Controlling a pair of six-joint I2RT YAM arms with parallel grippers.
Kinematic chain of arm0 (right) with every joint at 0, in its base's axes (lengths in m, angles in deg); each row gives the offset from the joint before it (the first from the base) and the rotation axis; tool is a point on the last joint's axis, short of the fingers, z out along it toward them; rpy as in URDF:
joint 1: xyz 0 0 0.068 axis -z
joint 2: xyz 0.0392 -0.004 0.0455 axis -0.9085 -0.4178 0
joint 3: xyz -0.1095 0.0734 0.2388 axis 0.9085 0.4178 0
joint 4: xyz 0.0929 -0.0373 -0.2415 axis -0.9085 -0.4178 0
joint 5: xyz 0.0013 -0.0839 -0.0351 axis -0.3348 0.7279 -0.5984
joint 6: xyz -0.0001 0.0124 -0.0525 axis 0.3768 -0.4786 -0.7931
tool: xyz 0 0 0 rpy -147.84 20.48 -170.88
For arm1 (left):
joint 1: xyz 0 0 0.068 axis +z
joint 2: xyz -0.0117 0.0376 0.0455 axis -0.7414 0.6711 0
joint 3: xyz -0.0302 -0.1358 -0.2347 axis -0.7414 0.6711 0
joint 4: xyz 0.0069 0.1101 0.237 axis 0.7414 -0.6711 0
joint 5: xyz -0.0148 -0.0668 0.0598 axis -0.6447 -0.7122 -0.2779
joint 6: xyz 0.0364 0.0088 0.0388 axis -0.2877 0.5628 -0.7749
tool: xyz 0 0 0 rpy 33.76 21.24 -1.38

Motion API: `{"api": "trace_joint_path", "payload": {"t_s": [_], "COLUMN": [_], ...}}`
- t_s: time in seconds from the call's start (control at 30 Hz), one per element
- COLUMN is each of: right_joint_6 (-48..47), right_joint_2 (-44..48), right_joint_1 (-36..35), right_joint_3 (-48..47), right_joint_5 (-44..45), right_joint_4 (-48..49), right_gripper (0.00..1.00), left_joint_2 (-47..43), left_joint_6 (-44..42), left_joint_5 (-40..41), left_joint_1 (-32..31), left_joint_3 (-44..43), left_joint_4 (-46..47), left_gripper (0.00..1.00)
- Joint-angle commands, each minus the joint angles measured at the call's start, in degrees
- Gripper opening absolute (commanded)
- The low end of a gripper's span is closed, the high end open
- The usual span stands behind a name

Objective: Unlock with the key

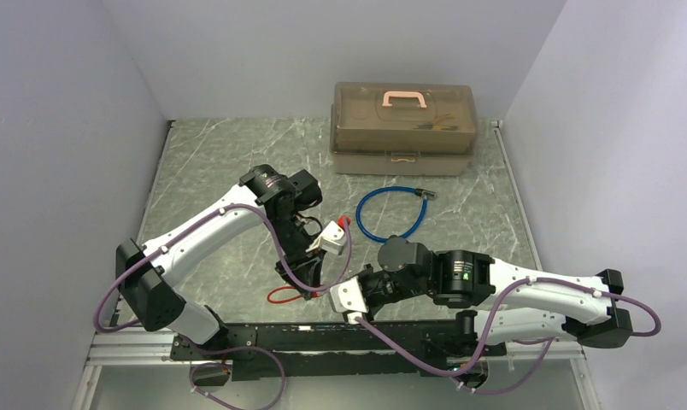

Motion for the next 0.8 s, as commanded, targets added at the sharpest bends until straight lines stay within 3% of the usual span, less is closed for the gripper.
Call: {"api": "trace_joint_path", "payload": {"t_s": [0.0, 0.43, 0.77], "right_joint_6": [-1.09, -2.75, 0.39], "right_joint_2": [0.47, 1.18, 9.73], "right_joint_1": [-0.16, -0.21, -0.08], "right_joint_3": [0.31, 0.33, 3.58], "right_joint_5": [2.41, 5.08, 5.26], "right_joint_4": [1.82, 3.48, 5.03], "right_gripper": [0.0, 0.0, 0.0], "left_joint_2": [-2.64, -2.34, -3.88], "left_joint_6": [0.25, 0.74, 0.48], "left_joint_5": [-4.61, -4.12, -4.3], "left_joint_1": [-0.65, -2.18, -1.58], "left_joint_3": [0.05, -0.46, 1.16], "left_joint_4": [-1.34, -1.37, -1.34], "left_gripper": [0.0, 0.0, 0.0]}}
